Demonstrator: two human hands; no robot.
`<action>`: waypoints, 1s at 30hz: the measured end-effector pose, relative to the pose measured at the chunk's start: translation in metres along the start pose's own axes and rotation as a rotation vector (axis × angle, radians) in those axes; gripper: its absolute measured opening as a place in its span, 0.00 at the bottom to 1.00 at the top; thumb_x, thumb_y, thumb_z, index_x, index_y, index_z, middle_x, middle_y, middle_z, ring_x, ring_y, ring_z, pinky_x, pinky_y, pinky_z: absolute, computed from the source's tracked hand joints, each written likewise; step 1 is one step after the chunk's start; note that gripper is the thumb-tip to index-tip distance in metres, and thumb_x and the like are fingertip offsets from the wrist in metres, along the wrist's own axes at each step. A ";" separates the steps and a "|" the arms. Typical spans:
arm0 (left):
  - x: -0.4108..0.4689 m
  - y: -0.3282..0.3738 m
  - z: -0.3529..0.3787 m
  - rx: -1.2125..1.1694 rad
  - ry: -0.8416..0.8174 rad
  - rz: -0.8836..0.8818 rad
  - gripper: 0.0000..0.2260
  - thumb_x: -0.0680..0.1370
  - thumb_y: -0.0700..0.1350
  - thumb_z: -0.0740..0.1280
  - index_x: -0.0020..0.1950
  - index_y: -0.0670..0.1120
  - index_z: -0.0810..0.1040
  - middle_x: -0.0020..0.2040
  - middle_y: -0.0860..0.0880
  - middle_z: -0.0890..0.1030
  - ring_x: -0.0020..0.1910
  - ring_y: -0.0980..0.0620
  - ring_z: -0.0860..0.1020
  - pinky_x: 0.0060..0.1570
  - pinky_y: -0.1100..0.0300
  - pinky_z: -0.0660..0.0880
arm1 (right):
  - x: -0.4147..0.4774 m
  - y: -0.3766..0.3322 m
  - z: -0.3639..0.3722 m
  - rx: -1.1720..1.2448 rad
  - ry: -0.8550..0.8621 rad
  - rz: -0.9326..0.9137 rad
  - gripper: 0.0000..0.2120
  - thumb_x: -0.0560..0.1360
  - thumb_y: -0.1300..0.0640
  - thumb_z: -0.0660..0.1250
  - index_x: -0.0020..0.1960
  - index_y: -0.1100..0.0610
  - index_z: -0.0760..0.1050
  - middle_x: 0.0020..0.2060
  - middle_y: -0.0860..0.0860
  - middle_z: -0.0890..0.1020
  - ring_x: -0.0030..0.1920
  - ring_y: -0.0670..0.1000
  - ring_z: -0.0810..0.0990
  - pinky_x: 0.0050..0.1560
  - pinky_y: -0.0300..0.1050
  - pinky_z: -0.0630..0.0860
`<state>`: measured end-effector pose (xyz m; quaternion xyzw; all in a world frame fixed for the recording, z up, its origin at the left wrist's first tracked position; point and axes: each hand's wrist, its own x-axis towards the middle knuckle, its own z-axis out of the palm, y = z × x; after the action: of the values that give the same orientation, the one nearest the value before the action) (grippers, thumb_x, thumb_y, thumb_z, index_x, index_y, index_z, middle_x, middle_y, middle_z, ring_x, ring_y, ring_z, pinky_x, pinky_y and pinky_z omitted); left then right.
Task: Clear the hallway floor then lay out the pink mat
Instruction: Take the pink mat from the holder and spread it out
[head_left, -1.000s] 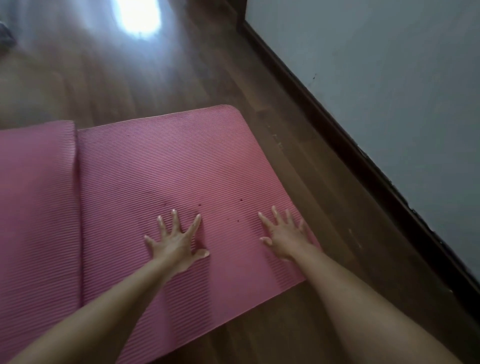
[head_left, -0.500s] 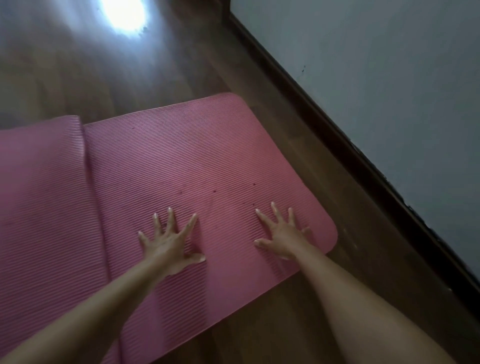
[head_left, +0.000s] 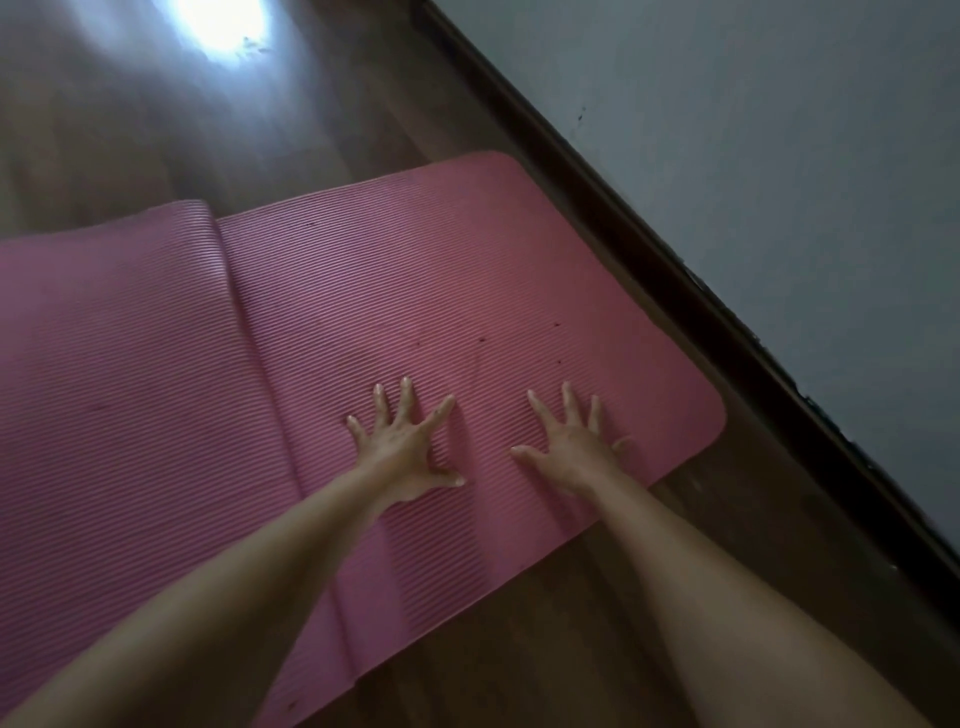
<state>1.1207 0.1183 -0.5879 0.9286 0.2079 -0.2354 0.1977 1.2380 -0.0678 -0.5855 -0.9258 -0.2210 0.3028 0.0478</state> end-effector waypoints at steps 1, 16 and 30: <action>0.000 -0.002 -0.001 -0.026 0.007 0.028 0.47 0.67 0.65 0.70 0.74 0.65 0.40 0.75 0.47 0.31 0.72 0.40 0.29 0.65 0.32 0.35 | 0.002 0.002 -0.002 0.006 -0.001 0.011 0.38 0.72 0.32 0.58 0.73 0.34 0.38 0.75 0.47 0.32 0.73 0.60 0.30 0.63 0.78 0.39; -0.006 0.011 0.007 0.056 0.094 -0.089 0.41 0.72 0.67 0.61 0.74 0.62 0.38 0.76 0.46 0.33 0.73 0.36 0.32 0.70 0.35 0.39 | 0.012 0.016 -0.016 0.032 -0.032 0.059 0.34 0.77 0.39 0.55 0.73 0.36 0.36 0.74 0.47 0.29 0.72 0.59 0.28 0.64 0.74 0.34; -0.007 -0.026 0.000 0.283 0.233 -0.078 0.27 0.78 0.65 0.43 0.74 0.62 0.37 0.78 0.50 0.42 0.75 0.38 0.39 0.68 0.34 0.36 | -0.003 -0.036 0.031 0.021 0.003 -0.109 0.29 0.78 0.39 0.51 0.71 0.31 0.37 0.74 0.44 0.30 0.72 0.56 0.27 0.64 0.72 0.30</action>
<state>1.1023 0.1375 -0.5914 0.9593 0.2301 -0.1607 0.0304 1.2042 -0.0377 -0.6012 -0.9124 -0.2680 0.3004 0.0743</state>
